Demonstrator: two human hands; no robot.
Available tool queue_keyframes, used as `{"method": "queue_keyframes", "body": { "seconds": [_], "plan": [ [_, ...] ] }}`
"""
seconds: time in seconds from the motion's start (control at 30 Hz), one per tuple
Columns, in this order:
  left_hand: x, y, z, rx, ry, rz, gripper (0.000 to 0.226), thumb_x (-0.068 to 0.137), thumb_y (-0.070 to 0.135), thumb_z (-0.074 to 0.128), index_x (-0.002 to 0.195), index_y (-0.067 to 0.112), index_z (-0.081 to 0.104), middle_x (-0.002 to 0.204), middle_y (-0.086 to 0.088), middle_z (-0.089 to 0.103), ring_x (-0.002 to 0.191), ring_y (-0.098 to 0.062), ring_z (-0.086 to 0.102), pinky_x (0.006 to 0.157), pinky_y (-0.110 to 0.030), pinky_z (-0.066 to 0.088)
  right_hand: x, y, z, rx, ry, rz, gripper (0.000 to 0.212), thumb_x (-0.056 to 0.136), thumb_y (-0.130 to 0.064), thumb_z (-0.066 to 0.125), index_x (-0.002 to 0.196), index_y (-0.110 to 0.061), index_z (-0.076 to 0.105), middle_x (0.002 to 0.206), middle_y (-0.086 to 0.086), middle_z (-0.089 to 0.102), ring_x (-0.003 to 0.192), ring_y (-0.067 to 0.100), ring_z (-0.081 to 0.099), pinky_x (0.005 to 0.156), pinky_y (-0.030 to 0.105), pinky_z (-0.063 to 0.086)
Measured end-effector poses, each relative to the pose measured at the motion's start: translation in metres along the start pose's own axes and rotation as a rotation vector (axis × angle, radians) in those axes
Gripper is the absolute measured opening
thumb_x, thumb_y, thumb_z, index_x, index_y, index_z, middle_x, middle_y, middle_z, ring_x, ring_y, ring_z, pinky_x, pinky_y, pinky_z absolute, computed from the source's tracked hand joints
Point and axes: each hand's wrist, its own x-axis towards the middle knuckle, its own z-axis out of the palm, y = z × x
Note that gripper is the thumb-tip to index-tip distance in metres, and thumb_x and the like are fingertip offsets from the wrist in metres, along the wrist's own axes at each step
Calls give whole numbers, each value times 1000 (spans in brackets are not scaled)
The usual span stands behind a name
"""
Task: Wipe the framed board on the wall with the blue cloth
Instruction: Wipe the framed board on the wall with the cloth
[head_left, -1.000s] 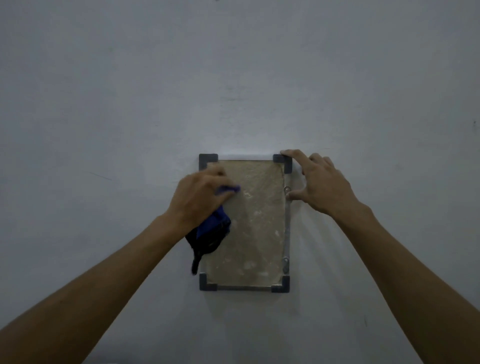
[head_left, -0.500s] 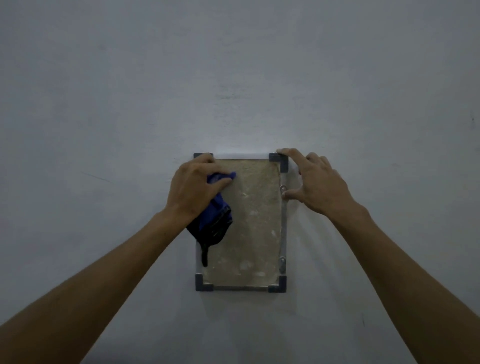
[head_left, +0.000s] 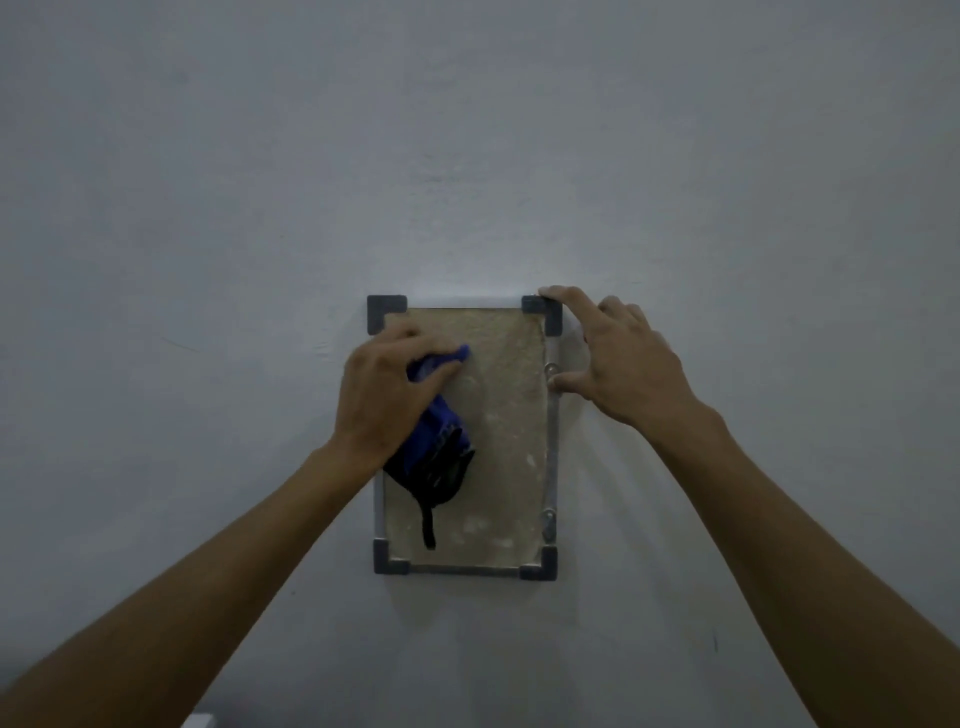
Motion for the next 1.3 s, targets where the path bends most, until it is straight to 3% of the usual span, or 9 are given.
{"method": "queue_keyframes", "body": {
  "seconds": [0.17, 0.23, 0.4, 0.6, 0.8, 0.87, 1.0, 1.07, 1.3],
  "plan": [
    [-15, 12, 7, 142, -259, 212, 20, 90, 32, 73, 102, 18, 79, 94, 6, 67, 69, -9, 61, 56, -32, 56, 1, 2, 1, -8, 0, -26, 89, 75, -41, 82, 144, -46, 26, 105, 2, 46, 102, 21, 47, 82, 39, 47],
    [-10, 12, 6, 181, -170, 171, 21, 91, 35, 72, 103, 19, 78, 95, 5, 67, 71, -11, 62, 58, -32, 57, 0, 4, 1, -9, 4, -27, 89, 75, -41, 82, 144, -46, 26, 106, 2, 47, 102, 22, 48, 81, 38, 46],
    [-22, 21, 22, 83, 167, -190, 16, 89, 25, 75, 96, 11, 74, 89, -2, 66, 74, -15, 60, 67, -33, 54, -1, 0, 2, -2, 8, -16, 88, 76, -38, 81, 144, -46, 25, 102, 0, 44, 104, 23, 49, 82, 40, 46],
    [-44, 43, 39, 82, -106, 1, 12, 93, 24, 70, 96, 12, 71, 93, -1, 64, 73, -12, 59, 63, -31, 54, -1, -2, 3, -7, 13, 3, 87, 77, -37, 80, 144, -46, 25, 102, 0, 44, 105, 24, 49, 83, 42, 46],
    [-33, 35, 37, 23, 280, -391, 9, 92, 19, 72, 89, 13, 66, 85, 0, 62, 68, -5, 50, 67, -6, 39, -1, -3, 6, -18, 42, 14, 86, 77, -36, 80, 143, -46, 26, 99, -1, 42, 102, 24, 50, 81, 40, 45],
    [-39, 45, 49, 7, 238, -376, 6, 93, 18, 69, 91, 14, 64, 85, 1, 60, 69, -4, 48, 68, -6, 39, -1, -3, 7, -21, 46, 10, 86, 77, -37, 80, 143, -46, 26, 99, -1, 42, 102, 23, 50, 80, 38, 43],
    [-45, 49, 56, 65, -75, -85, 6, 93, 20, 67, 95, 16, 62, 89, 2, 57, 71, -7, 50, 65, -17, 46, 0, 0, 4, -36, 30, 5, 89, 75, -41, 81, 143, -47, 24, 99, -2, 42, 103, 24, 50, 82, 40, 46],
    [-43, 42, 52, 120, -118, -4, 8, 94, 23, 67, 95, 15, 63, 89, 2, 57, 69, -7, 50, 61, -20, 47, 0, 1, 2, -36, 18, -3, 90, 74, -44, 81, 143, -48, 24, 99, -2, 42, 103, 23, 50, 84, 42, 47],
    [-38, 45, 52, 27, 226, -350, 9, 92, 21, 70, 96, 16, 64, 90, 5, 56, 76, -5, 50, 65, -8, 38, 1, 1, 3, -27, 15, -8, 89, 74, -44, 82, 143, -47, 25, 99, -1, 45, 102, 23, 50, 82, 41, 46]
  ]
}}
